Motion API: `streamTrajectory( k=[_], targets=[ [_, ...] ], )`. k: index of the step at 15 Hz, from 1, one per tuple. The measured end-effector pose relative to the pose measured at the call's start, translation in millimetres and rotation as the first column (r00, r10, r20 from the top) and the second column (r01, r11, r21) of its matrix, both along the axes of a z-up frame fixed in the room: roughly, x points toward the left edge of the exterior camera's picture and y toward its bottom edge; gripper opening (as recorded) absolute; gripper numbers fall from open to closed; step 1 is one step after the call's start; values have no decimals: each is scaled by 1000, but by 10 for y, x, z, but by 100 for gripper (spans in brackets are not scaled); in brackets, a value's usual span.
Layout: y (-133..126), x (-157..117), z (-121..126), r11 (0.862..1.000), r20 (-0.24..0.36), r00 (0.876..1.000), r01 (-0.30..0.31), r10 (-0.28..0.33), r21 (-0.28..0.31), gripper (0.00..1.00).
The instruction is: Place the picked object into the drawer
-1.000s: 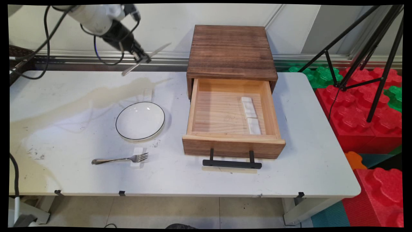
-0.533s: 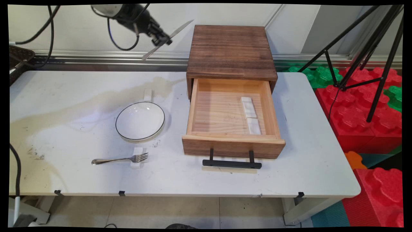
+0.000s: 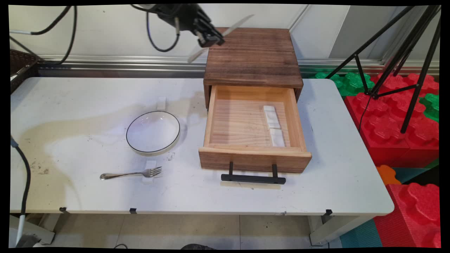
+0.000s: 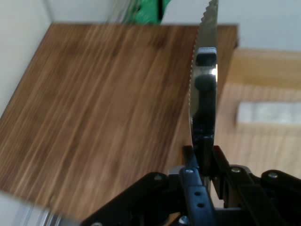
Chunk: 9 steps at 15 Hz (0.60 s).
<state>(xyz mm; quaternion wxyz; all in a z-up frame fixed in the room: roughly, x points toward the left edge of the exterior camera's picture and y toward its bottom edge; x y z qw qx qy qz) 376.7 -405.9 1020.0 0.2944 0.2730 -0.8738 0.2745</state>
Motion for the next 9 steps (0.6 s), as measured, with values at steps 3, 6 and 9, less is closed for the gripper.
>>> streamTrajectory(
  k=[3, 6, 9],
  targets=[
    [-22, -240, 35, 999, -6, 999, 53, -53, -2, 0],
    [-78, -565, 31, 994, -23, 994, 109, -109, 12, 0],
    [-153, -814, -26, 990, -46, 989, 139, -137, 34, 0]
  ],
)
